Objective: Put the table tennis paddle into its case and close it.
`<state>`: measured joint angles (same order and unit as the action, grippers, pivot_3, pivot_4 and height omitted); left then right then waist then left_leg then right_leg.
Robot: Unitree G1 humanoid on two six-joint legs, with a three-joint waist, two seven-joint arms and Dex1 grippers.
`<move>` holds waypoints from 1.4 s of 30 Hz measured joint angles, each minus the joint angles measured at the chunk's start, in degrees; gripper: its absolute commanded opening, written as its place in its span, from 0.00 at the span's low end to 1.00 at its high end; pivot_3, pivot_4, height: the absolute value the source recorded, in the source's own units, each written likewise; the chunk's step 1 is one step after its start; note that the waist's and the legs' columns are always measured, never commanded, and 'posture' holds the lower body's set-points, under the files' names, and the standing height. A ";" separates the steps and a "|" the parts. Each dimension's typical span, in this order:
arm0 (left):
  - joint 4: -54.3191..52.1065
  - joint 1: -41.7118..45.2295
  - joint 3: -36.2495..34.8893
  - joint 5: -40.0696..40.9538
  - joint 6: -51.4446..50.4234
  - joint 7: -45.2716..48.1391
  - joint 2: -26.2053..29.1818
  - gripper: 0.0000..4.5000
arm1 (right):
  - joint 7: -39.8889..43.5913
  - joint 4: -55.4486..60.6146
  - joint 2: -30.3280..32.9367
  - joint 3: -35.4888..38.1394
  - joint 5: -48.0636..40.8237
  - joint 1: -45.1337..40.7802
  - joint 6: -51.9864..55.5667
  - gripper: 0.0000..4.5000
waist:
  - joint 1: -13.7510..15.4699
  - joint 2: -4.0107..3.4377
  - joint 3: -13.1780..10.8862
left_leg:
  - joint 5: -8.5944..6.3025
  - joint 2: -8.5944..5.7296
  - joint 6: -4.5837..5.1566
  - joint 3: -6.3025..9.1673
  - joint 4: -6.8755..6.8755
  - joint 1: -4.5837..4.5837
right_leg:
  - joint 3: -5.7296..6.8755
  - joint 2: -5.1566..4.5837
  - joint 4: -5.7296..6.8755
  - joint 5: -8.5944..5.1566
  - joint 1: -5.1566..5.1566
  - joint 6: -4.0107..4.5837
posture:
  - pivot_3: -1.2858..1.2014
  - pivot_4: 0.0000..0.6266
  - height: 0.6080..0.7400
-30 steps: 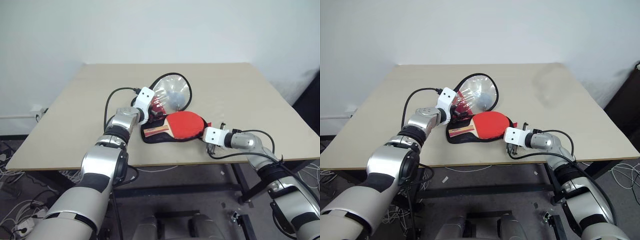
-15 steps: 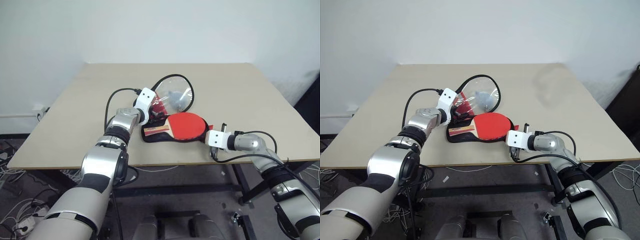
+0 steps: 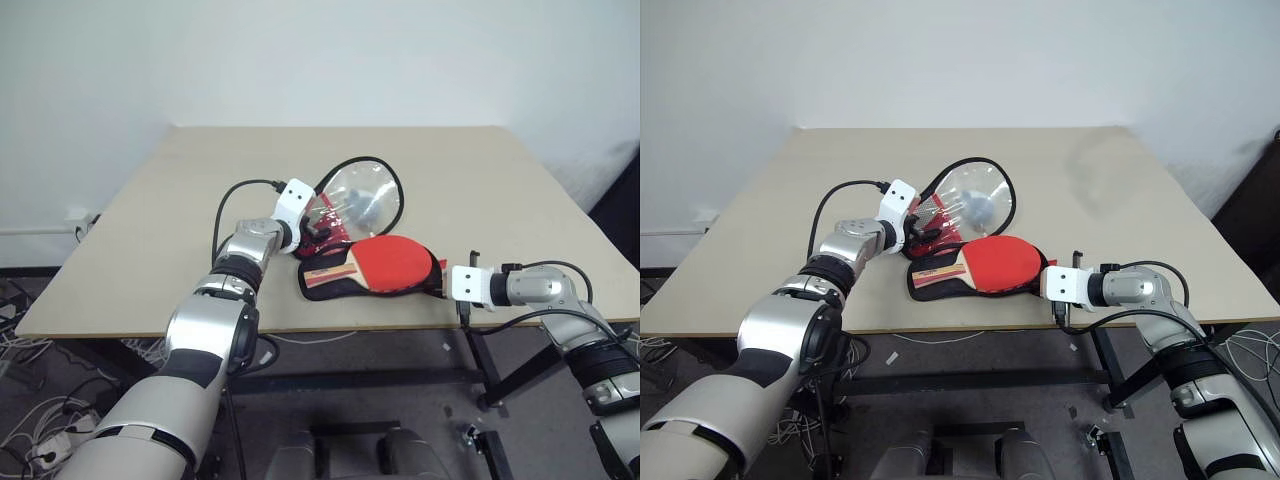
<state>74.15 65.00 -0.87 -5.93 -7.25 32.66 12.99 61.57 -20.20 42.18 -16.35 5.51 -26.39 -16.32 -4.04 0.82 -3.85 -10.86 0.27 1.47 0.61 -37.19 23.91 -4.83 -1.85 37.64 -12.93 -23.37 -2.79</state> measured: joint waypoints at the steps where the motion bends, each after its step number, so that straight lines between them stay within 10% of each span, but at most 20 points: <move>1: -0.05 -0.01 0.00 0.00 0.02 0.00 0.03 0.79 | 1.41 1.58 0.96 0.04 -1.06 1.29 0.64 0.01 | 0.04 0.01 0.00 | 0.00 0.00 0.00 0.00 0.00 0.01 | 0.00 0.00 0.00 -0.01 0.00 -0.01 | 0.52 0.00 1.00; 18: -0.18 -0.03 0.02 -0.01 0.04 0.02 -0.20 0.79 | 3.22 3.08 1.98 0.34 -1.95 2.07 4.73 0.01 | 0.03 0.08 -0.01 | -0.01 0.00 0.00 -0.02 -0.09 -0.01 | 0.00 -0.01 0.01 -0.01 0.02 -0.01 | 0.52 0.00 1.00; 29: -0.18 -0.03 0.02 0.00 0.04 0.01 -0.20 0.79 | 9.04 4.95 1.94 0.36 -5.02 2.08 11.77 0.66 | 0.02 0.09 -0.01 | -0.01 0.00 0.00 -0.02 -0.09 0.00 | -0.01 -0.01 0.02 -0.01 0.02 -0.01 | 0.52 0.00 1.00; 42: -0.42 -0.03 -0.66 0.71 0.51 -0.44 -0.41 0.79 | 6.95 8.15 -1.22 6.80 -11.85 -1.62 21.83 0.66 | -0.06 0.10 0.00 | -0.02 0.03 -0.01 -0.04 -0.10 -0.03 | -0.01 0.00 0.05 0.01 0.00 0.00 | 0.52 0.00 1.00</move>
<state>73.73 64.96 -1.53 -5.22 -6.75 32.22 12.58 68.51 -12.05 40.96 -9.55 -6.33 -28.01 5.50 -4.10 0.93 -3.86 -10.87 0.30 1.47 0.57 -37.29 23.88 -4.85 -1.85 37.69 -12.93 -23.37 -2.79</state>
